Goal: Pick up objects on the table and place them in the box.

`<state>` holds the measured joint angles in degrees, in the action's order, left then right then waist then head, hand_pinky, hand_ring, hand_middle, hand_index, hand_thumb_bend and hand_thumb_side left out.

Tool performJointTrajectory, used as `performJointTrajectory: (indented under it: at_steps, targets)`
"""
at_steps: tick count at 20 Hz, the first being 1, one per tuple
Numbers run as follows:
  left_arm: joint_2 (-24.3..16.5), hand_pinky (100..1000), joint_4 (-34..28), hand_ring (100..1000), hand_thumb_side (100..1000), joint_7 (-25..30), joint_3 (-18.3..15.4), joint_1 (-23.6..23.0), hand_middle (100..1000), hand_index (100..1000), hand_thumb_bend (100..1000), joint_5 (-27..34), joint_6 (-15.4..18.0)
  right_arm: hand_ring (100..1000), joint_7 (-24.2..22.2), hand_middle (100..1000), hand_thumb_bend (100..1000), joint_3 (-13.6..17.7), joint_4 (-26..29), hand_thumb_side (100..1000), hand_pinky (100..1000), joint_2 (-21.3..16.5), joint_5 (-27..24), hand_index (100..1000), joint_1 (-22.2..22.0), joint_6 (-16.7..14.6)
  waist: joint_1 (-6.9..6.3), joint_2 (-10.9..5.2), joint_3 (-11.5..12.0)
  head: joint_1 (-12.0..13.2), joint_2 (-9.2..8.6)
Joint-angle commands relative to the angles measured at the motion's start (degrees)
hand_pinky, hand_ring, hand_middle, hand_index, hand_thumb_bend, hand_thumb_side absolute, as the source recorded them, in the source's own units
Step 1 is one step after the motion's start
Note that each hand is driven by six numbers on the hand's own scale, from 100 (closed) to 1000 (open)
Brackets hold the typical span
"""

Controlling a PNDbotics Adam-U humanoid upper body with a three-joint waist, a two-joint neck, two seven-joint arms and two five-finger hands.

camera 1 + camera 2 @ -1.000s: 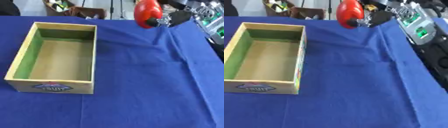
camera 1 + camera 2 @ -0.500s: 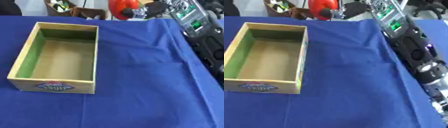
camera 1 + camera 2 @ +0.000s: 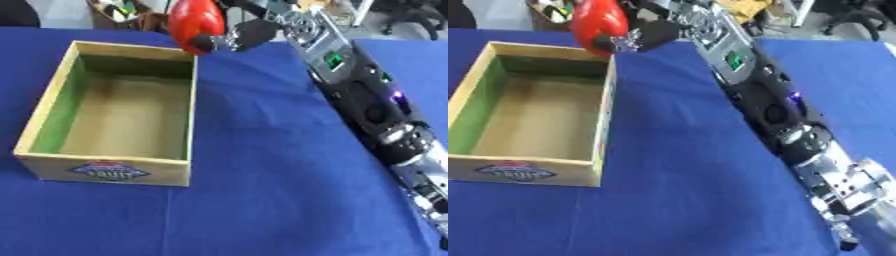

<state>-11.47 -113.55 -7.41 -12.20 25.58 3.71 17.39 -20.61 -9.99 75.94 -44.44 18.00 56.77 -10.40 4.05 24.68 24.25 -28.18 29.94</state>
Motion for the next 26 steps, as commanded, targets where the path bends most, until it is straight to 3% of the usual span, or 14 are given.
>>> performJointTrajectory:
  at_steps: [1, 7, 12, 17, 26]
  targets:
    - [-0.5, 158, -1.0, 459, 902, -0.2, 0.1, 0.9, 535, 663, 100, 0.1, 0.4, 396, 3.4, 325, 428, -0.1, -1.4, 660, 683, 0.2, 4.5, 473, 1.5, 0.1, -0.30, -1.07, 0.4, -0.8, -0.45]
    - [-0.2, 161, -1.0, 459, 897, -0.3, 0.3, 1.7, 534, 665, 100, 0.3, 1.0, 425, 10.4, 339, 381, -1.8, -4.5, 684, 700, 2.9, 14.2, 463, 2.1, -1.2, -0.28, -0.72, 1.5, -2.3, -1.20]
    - [-0.2, 162, -1.0, 459, 895, -0.4, 0.3, 2.1, 534, 665, 100, 0.4, 1.3, 469, 17.0, 354, 331, -3.4, -6.7, 703, 727, 4.8, 25.0, 418, 1.9, -3.8, -0.14, -0.51, 2.0, -2.7, -1.31]
    - [-0.2, 163, -1.0, 459, 894, -0.4, 0.4, 2.4, 535, 665, 100, 0.4, 1.5, 526, 20.7, 370, 298, -4.6, -9.1, 709, 759, 6.2, 34.3, 418, 1.4, -6.6, 0.02, -0.36, 2.1, -2.6, -1.48]
    - [0.0, 164, -1.0, 459, 891, -0.3, 0.4, 3.0, 535, 666, 100, 0.3, 1.7, 562, 22.0, 337, 288, -5.3, -12.0, 711, 775, 8.1, 40.9, 416, 1.3, -8.6, 0.16, 0.02, 2.8, -3.8, -2.05]
